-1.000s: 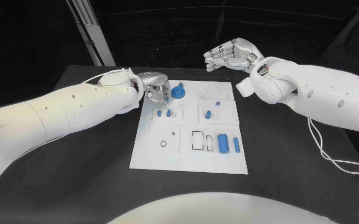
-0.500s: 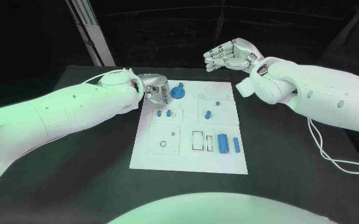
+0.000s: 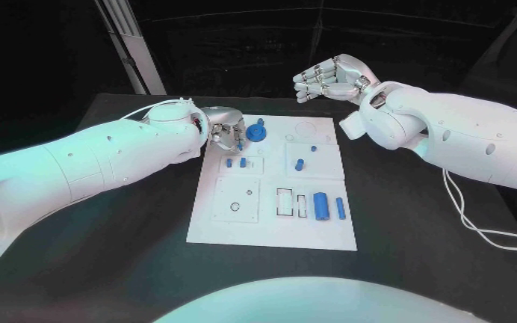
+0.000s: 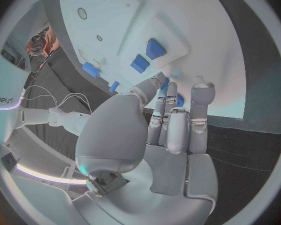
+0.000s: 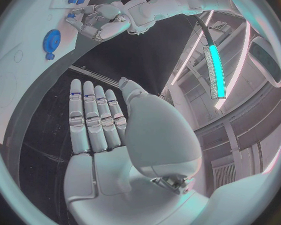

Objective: Assemble the parts on the task board

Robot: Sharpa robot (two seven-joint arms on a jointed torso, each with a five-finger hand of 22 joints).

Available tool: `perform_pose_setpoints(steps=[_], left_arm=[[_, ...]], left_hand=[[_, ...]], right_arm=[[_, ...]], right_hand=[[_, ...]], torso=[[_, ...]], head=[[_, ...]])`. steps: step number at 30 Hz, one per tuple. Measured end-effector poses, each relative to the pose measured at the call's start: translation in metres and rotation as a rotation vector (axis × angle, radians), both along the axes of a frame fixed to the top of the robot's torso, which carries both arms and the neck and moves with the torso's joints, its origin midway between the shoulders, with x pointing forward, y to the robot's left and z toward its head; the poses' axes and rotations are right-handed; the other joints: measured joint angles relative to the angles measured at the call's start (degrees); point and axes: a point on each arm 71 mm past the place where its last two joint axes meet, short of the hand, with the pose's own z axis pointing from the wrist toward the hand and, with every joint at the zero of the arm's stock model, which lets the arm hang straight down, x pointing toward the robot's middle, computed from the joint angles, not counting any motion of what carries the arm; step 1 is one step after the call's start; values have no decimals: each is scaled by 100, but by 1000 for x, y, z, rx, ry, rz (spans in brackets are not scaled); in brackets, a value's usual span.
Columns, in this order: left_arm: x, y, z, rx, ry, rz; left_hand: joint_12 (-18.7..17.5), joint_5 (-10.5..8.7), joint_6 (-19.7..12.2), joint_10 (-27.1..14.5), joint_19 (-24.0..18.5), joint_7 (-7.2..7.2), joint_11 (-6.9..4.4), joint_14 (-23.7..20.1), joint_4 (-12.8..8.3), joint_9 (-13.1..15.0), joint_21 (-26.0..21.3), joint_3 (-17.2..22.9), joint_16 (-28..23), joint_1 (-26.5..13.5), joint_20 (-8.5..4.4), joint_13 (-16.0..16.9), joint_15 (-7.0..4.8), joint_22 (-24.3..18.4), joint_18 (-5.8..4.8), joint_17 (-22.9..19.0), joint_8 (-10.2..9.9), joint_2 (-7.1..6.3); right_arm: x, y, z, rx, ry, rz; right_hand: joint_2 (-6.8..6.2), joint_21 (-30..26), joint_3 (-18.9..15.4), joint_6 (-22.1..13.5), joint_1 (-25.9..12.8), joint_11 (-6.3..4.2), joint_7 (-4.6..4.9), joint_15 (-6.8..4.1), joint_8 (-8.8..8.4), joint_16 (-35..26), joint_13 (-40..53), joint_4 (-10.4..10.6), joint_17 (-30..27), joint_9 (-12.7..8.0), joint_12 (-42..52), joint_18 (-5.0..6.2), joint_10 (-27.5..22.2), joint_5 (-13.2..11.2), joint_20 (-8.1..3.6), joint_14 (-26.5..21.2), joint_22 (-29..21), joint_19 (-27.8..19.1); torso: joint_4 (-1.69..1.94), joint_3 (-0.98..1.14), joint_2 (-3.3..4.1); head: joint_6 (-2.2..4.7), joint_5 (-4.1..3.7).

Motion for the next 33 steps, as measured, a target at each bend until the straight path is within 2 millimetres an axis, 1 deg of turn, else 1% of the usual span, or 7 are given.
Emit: perform_pose_setpoints(steps=[11,13,15,22,26,31,33], left_arm=[[0,-1,0,3,4,-1],[1,-1,-1,5,6,1],[1,-1,-1,8,9,3],[4,2,-3,23,19,17],[5,4,-5,30,25,24],[5,3,-5,33,28,23],[5,3,-6,33,28,24]], left_hand=[[-35,0,-1,0,0,-1,0,0,-16,0,0,16,0,0,0,7,0,-23,0,-19,0,0],[-102,-19,-34,0,0,33,0,0,-16,2,-48,16,0,-40,0,8,0,-42,0,-30,-48,-40],[-156,-21,-73,-23,0,71,23,0,-16,-3,-52,16,0,-42,0,8,0,-56,0,-45,-103,-42],[-220,-19,-117,-63,-17,113,63,-22,-16,-15,-88,16,-26,-66,17,4,22,-73,0,-87,-156,-65],[-242,-19,-195,-63,-35,119,63,-22,-16,-22,-117,16,-26,-79,35,4,21,-78,0,-97,-242,-78],[-306,-18,-439,-63,-35,95,63,-22,1,-28,-117,-1,-26,-114,34,6,21,-78,0,-97,-395,-114],[-310,-18,-467,-63,-35,87,63,-22,1,-28,-117,-1,-26,-135,35,11,22,-78,0,-97,-418,-134]], right_arm=[[0,0,0,0,0,1],[0,0,0,0,0,1],[0,0,0,-1,1,2],[0,0,0,-2,4,5],[0,0,0,-2,6,6],[0,0,-1,-3,8,7],[0,0,-1,-3,8,8]], right_hand=[[0,0,0,0,0,0,0,0,0,0,0,0,0,0,0,0,0,0,0,0,0,0],[0,0,0,-11,0,0,-11,0,0,0,0,0,-4,0,0,0,0,0,0,0,-2,0],[0,0,0,-19,0,0,-19,0,0,0,0,0,-14,0,0,0,0,0,0,0,-9,0],[0,0,0,-19,0,0,-19,0,0,0,0,0,-13,0,0,0,0,0,0,0,-9,0],[0,0,0,-19,0,0,-19,0,0,0,0,0,-13,0,0,0,0,0,0,0,-9,0],[0,0,0,-19,0,0,-19,0,0,0,0,0,-13,0,0,0,0,0,0,0,-8,0],[0,0,0,-19,0,0,-19,0,0,0,0,0,-13,0,0,0,0,0,0,0,-8,0]], torso=[[1,1,0],[1,1,-1],[2,1,-1],[2,1,-1],[2,0,-1],[2,-2,0],[2,-2,-1]], head=[[-1,-2],[-1,-5],[-1,-5],[2,-10],[2,-12],[2,-14],[2,-15]])
